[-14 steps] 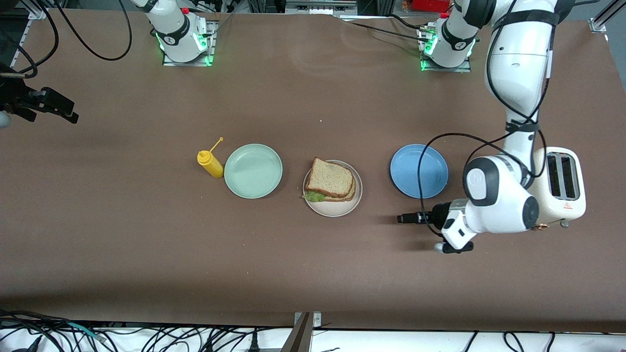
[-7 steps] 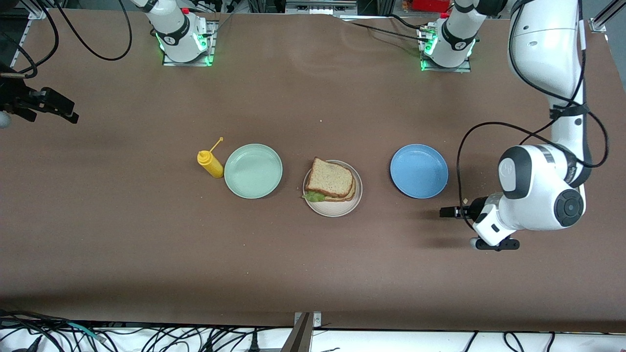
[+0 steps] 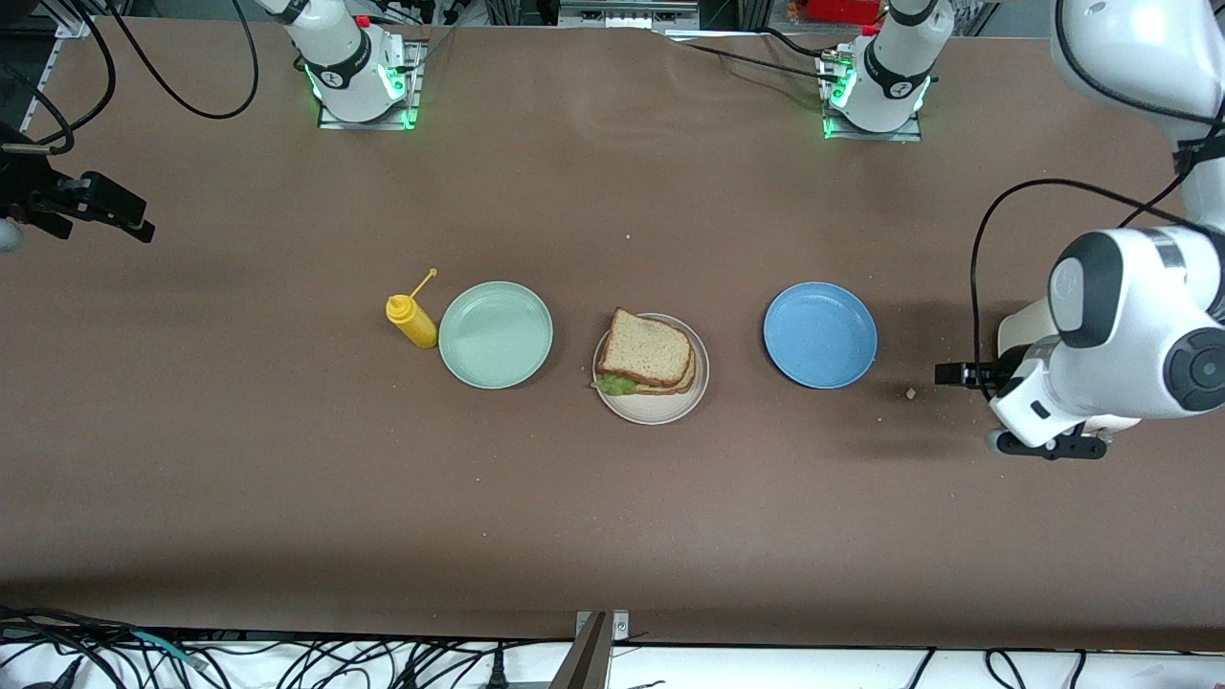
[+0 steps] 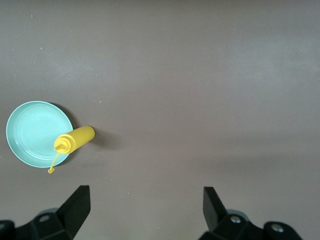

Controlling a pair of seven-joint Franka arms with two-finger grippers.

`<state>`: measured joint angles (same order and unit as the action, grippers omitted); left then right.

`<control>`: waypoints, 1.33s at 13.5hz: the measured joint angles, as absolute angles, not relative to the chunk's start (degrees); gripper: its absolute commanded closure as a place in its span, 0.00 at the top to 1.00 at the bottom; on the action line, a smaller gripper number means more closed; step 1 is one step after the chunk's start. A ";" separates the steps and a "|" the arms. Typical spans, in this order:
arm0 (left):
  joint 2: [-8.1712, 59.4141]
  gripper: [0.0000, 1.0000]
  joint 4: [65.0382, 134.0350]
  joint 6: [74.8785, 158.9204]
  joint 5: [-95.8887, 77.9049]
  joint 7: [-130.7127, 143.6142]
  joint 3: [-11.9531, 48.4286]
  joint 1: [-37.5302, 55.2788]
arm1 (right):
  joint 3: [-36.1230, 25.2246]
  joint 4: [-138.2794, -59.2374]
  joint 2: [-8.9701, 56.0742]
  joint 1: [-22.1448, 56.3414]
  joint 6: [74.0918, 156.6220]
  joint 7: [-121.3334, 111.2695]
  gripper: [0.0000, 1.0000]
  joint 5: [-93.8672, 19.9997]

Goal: Make sandwich in beige plate with both arms

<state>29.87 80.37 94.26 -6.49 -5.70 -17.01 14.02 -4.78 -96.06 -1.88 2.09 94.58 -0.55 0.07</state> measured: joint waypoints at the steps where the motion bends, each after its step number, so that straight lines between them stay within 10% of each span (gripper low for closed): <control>1: 28.36 0.99 80.61 92.78 -5.23 -5.70 -17.01 13.99 | -4.78 -96.06 -1.86 2.09 94.58 -0.55 1.00 0.07; 18: 9.84 0.99 81.11 86.42 -1.83 -5.67 -11.57 5.17 | -4.78 -96.08 -1.83 2.09 94.58 -0.55 1.00 0.07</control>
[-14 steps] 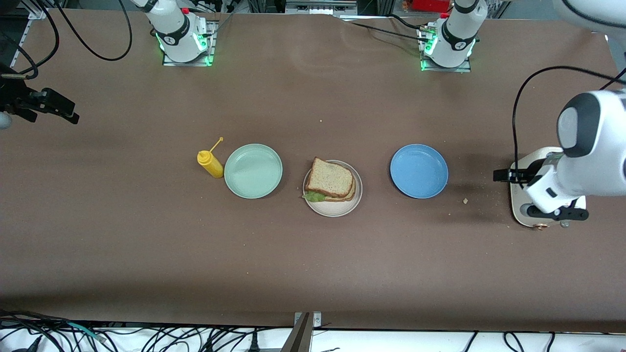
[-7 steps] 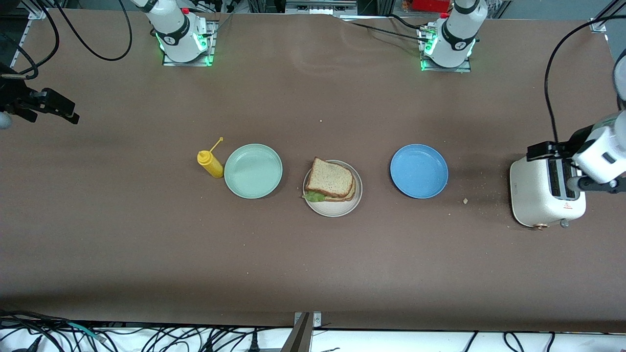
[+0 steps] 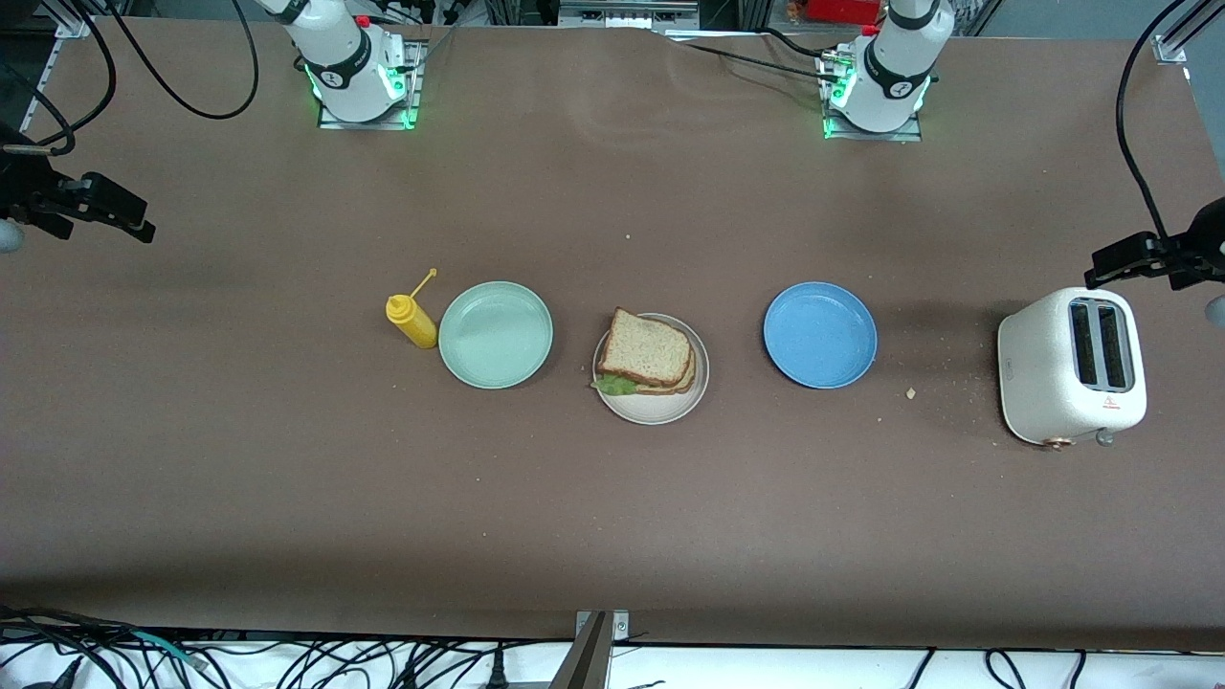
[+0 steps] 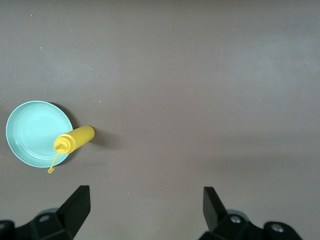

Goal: Make sandwich in beige plate with both arms

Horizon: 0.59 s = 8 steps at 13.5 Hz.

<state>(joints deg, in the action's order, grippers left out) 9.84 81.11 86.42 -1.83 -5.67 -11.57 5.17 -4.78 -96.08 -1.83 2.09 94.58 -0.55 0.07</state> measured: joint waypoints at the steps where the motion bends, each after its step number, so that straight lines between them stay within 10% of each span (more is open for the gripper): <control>1: 9.24 1.00 81.10 86.47 -1.83 -5.19 -9.84 4.19 | -4.78 -96.08 -1.83 2.09 94.58 -0.55 1.00 0.07; 8: 8.24 1.00 81.87 86.64 -1.82 -3.55 -3.20 3.75 | -4.78 -96.08 -1.83 2.09 94.58 -0.55 1.00 0.07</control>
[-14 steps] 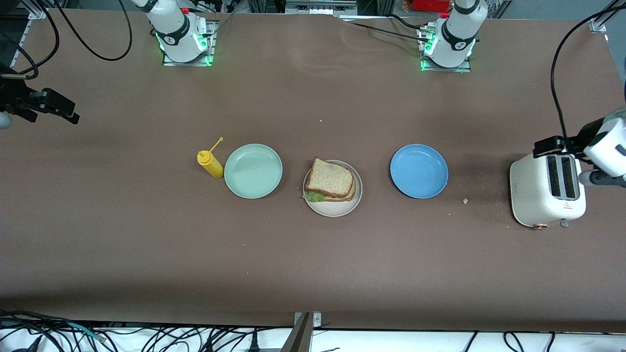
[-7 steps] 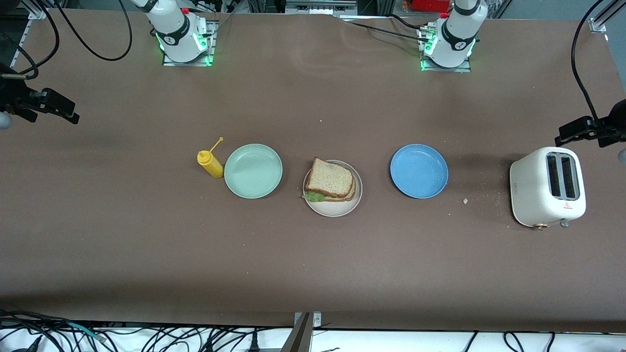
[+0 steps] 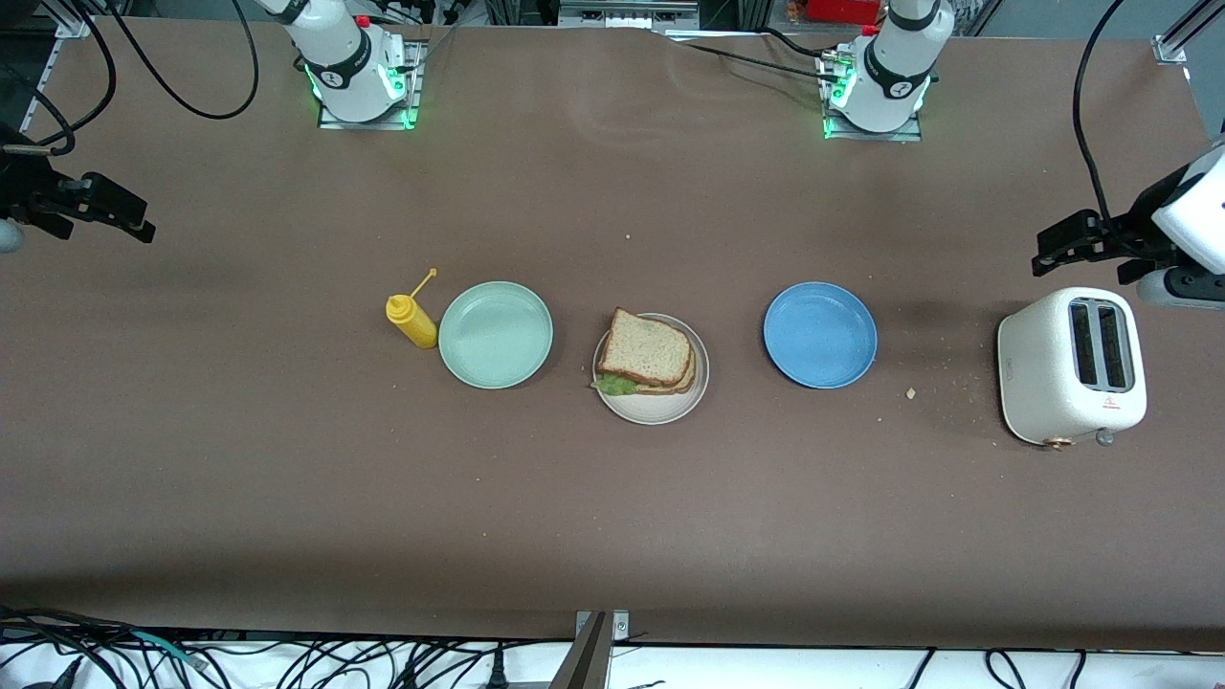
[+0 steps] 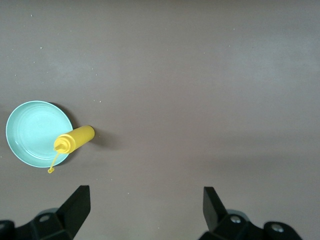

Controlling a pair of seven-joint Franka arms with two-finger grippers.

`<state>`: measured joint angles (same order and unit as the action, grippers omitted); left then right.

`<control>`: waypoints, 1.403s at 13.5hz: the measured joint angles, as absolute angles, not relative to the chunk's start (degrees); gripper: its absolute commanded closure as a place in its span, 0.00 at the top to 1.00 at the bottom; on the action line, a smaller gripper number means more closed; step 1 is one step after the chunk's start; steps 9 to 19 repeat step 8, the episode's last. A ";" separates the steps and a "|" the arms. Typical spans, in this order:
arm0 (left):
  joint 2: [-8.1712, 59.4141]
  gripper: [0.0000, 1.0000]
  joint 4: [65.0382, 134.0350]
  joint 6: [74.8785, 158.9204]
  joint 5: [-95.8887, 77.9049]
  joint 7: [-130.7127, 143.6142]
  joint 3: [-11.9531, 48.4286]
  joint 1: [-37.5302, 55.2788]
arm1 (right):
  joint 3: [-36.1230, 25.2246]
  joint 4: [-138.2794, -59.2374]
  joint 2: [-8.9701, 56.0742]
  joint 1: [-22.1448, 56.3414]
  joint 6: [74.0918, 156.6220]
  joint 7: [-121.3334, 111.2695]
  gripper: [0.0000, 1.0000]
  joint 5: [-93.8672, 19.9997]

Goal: Make sandwich in beige plate with both arms

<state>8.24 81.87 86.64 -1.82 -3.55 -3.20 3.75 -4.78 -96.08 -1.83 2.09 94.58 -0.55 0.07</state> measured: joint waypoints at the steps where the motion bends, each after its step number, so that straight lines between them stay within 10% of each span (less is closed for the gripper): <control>1: 8.24 1.00 81.96 86.99 -1.82 -3.55 -3.21 3.71 | -4.78 -96.08 -1.83 2.09 94.58 -0.55 1.00 0.07; 19: 8.23 1.00 82.01 90.04 0.19 -3.56 -2.82 3.59 | -4.78 -96.08 -1.83 2.09 94.58 -0.56 1.00 0.07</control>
